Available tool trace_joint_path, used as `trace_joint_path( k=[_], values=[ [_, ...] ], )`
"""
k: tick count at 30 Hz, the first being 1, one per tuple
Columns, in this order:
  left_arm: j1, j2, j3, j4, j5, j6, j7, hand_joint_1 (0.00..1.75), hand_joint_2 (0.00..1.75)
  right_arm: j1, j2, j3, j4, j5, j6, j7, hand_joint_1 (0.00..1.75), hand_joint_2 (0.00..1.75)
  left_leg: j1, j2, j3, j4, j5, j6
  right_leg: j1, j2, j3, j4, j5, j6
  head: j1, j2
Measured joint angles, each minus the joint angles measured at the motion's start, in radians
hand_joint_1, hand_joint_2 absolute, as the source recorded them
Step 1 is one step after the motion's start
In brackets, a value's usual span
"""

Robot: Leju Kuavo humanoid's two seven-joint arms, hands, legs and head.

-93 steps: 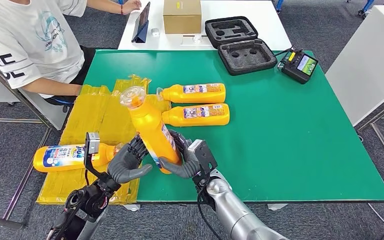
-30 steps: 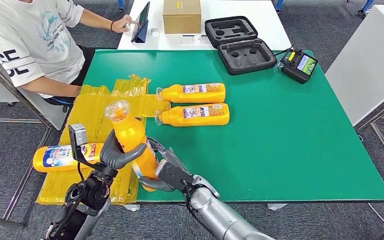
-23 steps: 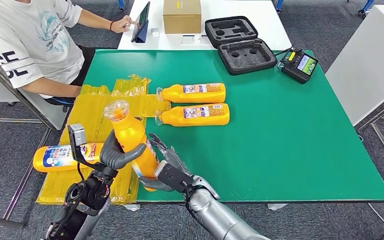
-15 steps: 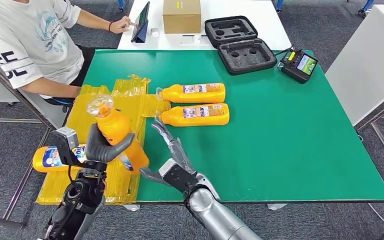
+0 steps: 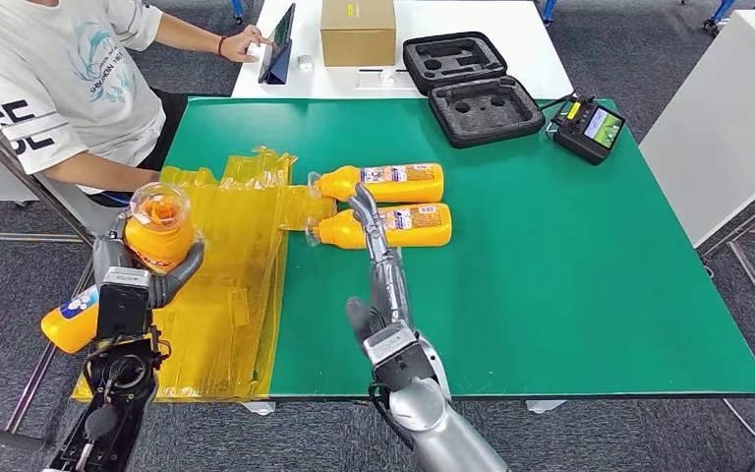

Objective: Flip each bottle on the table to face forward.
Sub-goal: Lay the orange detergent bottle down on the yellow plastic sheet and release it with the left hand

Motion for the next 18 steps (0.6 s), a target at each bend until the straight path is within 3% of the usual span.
trace_joint_path(
  k=[5,11,18],
  values=[
    [-0.013,0.01,0.016,0.013,-0.049,-0.017,0.03,1.75,1.75,0.006,-0.013,0.016,-0.049,-0.011,-0.01,0.0,0.0,0.0,0.0,0.0,0.0,0.0,0.0,0.0,0.0,0.0,0.0,0.0,0.0,0.0,0.0,0.0],
    [-0.021,0.012,0.023,0.017,0.158,-0.252,0.089,1.75,1.75,0.005,-0.015,0.02,-0.051,-0.071,-0.004,0.0,0.0,0.0,0.0,0.0,0.0,0.0,0.0,0.0,0.0,0.0,0.0,0.0,0.0,0.0,0.0,0.0],
    [-0.022,0.012,0.03,0.018,0.179,-0.271,0.097,1.75,1.75,0.002,-0.015,0.019,-0.049,-0.077,-0.002,0.0,0.0,0.0,0.0,0.0,0.0,0.0,0.0,0.0,0.0,0.0,0.0,0.0,0.0,0.0,0.0,0.0]
  ],
)
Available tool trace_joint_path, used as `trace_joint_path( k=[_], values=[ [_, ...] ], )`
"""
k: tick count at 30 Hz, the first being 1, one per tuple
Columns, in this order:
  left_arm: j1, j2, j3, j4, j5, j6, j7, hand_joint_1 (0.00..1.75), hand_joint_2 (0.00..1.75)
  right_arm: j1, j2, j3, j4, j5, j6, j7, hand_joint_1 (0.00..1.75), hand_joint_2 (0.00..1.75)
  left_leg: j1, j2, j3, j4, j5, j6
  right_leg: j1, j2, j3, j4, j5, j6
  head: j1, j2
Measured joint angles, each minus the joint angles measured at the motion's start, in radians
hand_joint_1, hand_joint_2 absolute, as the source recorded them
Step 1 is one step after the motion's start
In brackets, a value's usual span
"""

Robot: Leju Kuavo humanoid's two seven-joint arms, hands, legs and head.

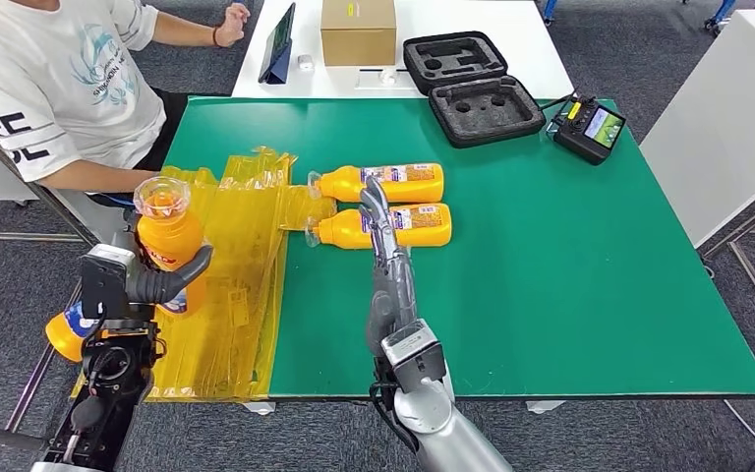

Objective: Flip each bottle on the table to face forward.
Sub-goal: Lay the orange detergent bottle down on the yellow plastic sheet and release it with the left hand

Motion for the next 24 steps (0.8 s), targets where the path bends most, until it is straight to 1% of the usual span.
trace_joint_path(
  k=[16,20,24],
  values=[
    [0.0,0.0,0.007,0.0,0.007,-0.007,0.002,1.75,1.75,-0.001,0.0,0.0,0.003,-0.004,0.0,0.0,0.0,0.0,0.0,0.0,0.0,0.0,0.0,0.0,0.0,0.0,0.0,0.0,0.0,0.0,0.0,0.0],
    [-0.01,0.007,0.006,0.008,0.007,-0.048,0.029,1.75,1.75,-0.001,0.0,-0.007,0.013,-0.033,0.001,0.0,0.0,1.75,0.0,0.0,0.0,0.0,0.0,0.0,0.0,0.0,0.0,0.0,0.0,0.0,0.0,0.0],
    [-0.025,0.031,-0.011,0.024,-0.007,-0.174,0.108,1.75,1.75,-0.001,0.0,-0.028,0.026,-0.052,0.001,0.0,0.0,1.75,0.0,0.0,0.0,0.0,0.0,0.0,0.0,0.0,0.0,0.0,0.0,0.0,0.0,0.0]
  ],
)
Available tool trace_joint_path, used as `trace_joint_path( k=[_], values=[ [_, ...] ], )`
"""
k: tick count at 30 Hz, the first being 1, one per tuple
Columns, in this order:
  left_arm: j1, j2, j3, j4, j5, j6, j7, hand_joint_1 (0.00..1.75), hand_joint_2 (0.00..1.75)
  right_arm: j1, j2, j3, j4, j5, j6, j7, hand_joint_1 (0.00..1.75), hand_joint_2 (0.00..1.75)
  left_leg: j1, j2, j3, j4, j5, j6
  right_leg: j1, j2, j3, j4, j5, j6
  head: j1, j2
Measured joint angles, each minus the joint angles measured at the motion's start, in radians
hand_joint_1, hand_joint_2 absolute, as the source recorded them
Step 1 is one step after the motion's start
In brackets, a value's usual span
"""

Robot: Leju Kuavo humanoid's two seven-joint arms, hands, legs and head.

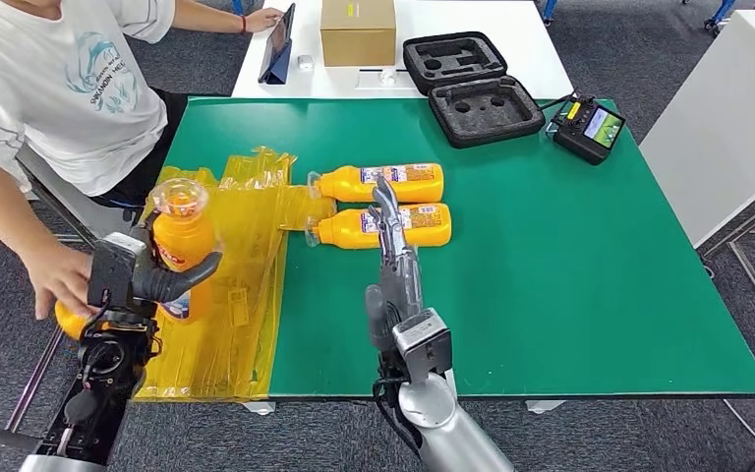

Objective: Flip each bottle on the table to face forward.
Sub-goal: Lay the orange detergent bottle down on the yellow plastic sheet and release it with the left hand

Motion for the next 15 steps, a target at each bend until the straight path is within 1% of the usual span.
trace_joint_path(
  k=[4,7,15],
  values=[
    [0.009,0.006,-0.023,0.003,0.013,-0.119,0.051,1.75,1.75,0.001,0.0,-0.024,0.019,-0.005,0.002,0.0,0.0,1.75,0.0,0.0,0.0,0.0,0.0,0.0,0.0,0.0,0.0,0.0,0.0,0.0,0.0,0.0],
    [0.012,0.006,-0.048,0.0,0.012,-0.167,0.085,1.75,1.75,0.007,0.002,-0.044,0.029,-0.004,0.001,0.002,0.0,1.75,0.0,0.0,0.0,0.0,0.0,0.0,0.0,0.0,0.0,0.0,0.0,0.0,0.0,0.0],
    [-0.02,0.005,-0.095,0.024,-0.055,-0.143,0.093,1.75,1.75,0.027,0.006,-0.084,0.032,0.021,0.011,0.014,0.0,1.75,0.0,0.0,0.0,0.0,0.0,0.0,0.0,0.0,-0.001,0.0,0.0,0.0,0.0,0.0]
  ],
)
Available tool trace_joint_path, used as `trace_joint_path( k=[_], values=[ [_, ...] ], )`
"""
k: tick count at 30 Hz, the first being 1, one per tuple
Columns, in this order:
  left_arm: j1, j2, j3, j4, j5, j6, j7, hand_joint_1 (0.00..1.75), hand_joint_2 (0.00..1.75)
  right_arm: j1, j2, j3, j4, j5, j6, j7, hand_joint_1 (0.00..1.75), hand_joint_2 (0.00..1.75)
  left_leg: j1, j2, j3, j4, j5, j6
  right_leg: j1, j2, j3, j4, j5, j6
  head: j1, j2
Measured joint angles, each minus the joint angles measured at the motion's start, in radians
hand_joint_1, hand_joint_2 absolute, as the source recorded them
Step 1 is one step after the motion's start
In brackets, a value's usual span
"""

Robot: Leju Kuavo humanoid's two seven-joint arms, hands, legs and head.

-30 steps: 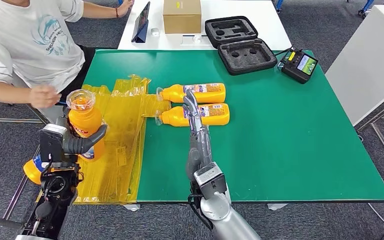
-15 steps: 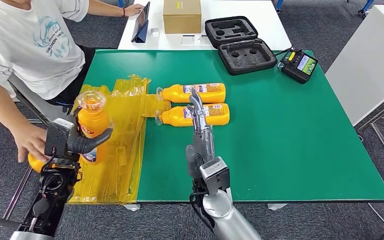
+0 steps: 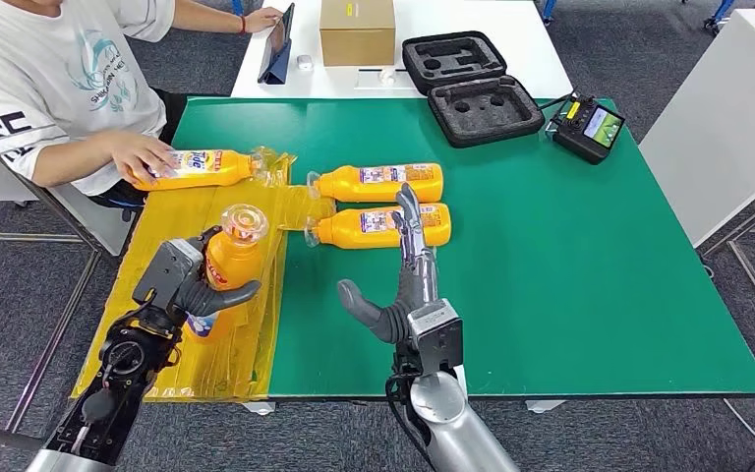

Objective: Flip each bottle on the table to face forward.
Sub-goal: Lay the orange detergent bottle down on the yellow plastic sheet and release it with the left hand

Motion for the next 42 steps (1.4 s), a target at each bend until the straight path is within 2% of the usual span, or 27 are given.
trace_joint_path(
  k=[9,16,19,23,26,31,42],
  values=[
    [-0.029,0.006,-0.03,0.038,-0.163,0.062,-0.004,1.75,1.75,0.004,0.001,-0.021,0.002,0.005,0.013,0.003,0.0,1.75,0.0,0.0,0.0,0.0,0.0,0.0,0.0,0.0,0.0,0.0,0.0,0.0,0.0,0.0],
    [-0.069,0.024,-0.06,0.086,-0.281,0.037,0.007,1.75,1.75,0.004,0.007,-0.031,0.008,0.007,0.033,0.01,0.0,1.75,0.0,0.0,0.0,0.0,0.0,0.0,0.0,0.0,0.0,0.0,0.0,0.0,0.0,0.0],
    [-0.089,0.037,-0.075,0.107,-0.399,0.08,0.037,1.75,1.75,0.004,0.008,-0.031,0.01,0.008,0.042,0.012,0.0,1.75,0.0,0.0,0.0,0.0,0.0,0.0,0.0,0.0,0.0,0.0,0.0,0.0,0.0,0.0],
    [-0.128,0.073,-0.123,0.138,-0.677,0.164,0.126,1.75,1.75,0.004,0.011,-0.033,0.012,0.013,0.055,0.018,0.0,1.75,0.001,0.0,0.0,0.0,0.001,0.0,0.001,0.0,0.0,0.0,0.0,0.0,0.0,0.0],
    [-0.156,0.102,-0.161,0.166,-0.817,0.135,0.175,1.75,1.75,0.004,0.016,-0.034,0.017,0.013,0.07,0.021,0.0,1.75,0.001,0.0,0.0,0.0,0.001,0.0,0.001,0.0,0.0,0.001,0.0,0.0,0.0,0.0],
    [-0.184,0.135,-0.206,0.213,-0.914,0.078,0.204,1.75,1.75,0.004,0.022,-0.037,0.029,0.003,0.087,0.018,0.0,1.75,0.001,0.0,0.0,0.0,0.001,0.0,0.001,0.0,0.0,0.0,0.0,0.0,0.0,0.0],
    [-0.217,0.157,-0.234,0.278,-0.879,-0.019,0.173,1.75,1.75,0.003,0.031,-0.043,0.044,-0.009,0.097,0.007,0.0,1.75,0.0,0.0,0.0,0.0,0.001,0.0,0.0,0.0,0.0,0.0,0.0,0.0,0.0,0.0]
  ],
)
